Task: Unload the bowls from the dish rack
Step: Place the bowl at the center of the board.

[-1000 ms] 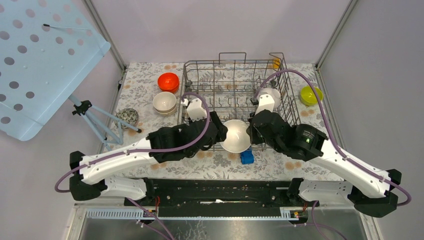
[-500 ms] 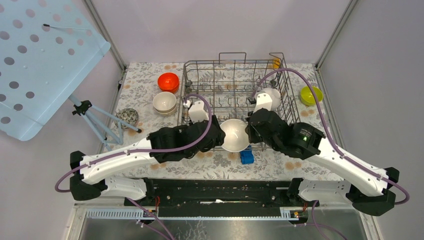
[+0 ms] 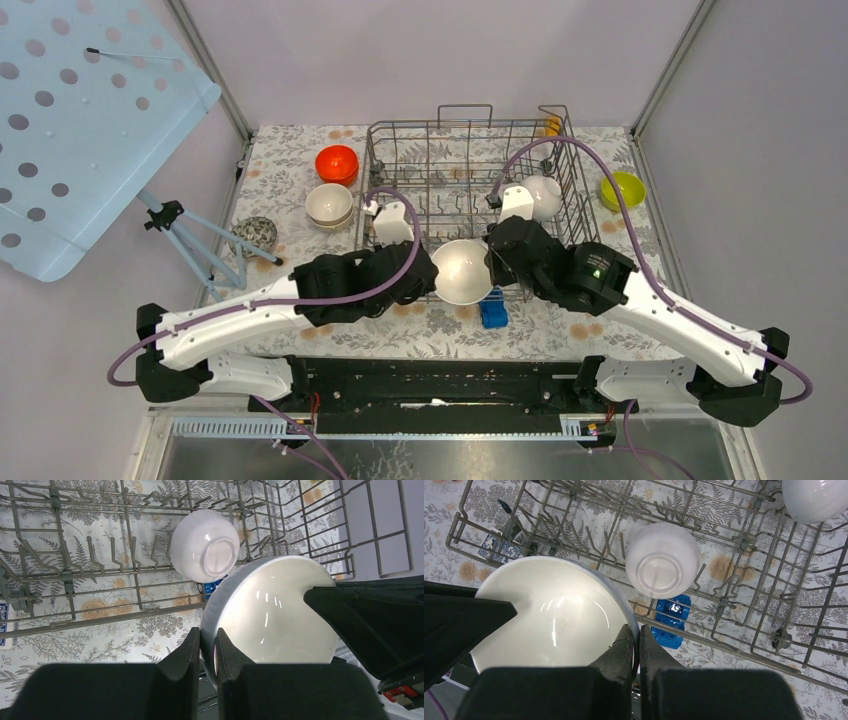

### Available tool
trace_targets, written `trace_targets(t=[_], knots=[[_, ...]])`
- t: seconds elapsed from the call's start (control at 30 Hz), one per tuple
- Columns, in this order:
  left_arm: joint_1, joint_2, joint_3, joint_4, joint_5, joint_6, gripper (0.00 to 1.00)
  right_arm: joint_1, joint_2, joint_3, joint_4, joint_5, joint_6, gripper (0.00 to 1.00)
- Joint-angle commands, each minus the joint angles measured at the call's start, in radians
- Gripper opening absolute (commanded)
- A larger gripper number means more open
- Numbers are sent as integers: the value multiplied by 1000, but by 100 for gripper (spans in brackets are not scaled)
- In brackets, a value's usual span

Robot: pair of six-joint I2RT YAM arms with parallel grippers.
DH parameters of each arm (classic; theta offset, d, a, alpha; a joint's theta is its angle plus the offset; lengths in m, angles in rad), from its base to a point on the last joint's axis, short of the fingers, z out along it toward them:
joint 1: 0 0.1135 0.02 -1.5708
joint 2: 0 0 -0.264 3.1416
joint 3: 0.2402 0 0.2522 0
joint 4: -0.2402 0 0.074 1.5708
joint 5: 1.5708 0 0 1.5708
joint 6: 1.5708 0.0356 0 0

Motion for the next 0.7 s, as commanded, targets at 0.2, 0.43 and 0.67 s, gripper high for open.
trace_targets(t=[0.2, 0.43, 0.67], knots=[[3, -5, 7, 45, -5, 42, 0, 1, 17, 80, 3, 22, -22, 17], [3, -6, 8, 61, -4, 37, 0, 1, 40, 89, -23, 18, -38, 9], [3, -30, -13, 95, 12, 43, 16, 2, 29, 89, -24, 74, -40, 0]])
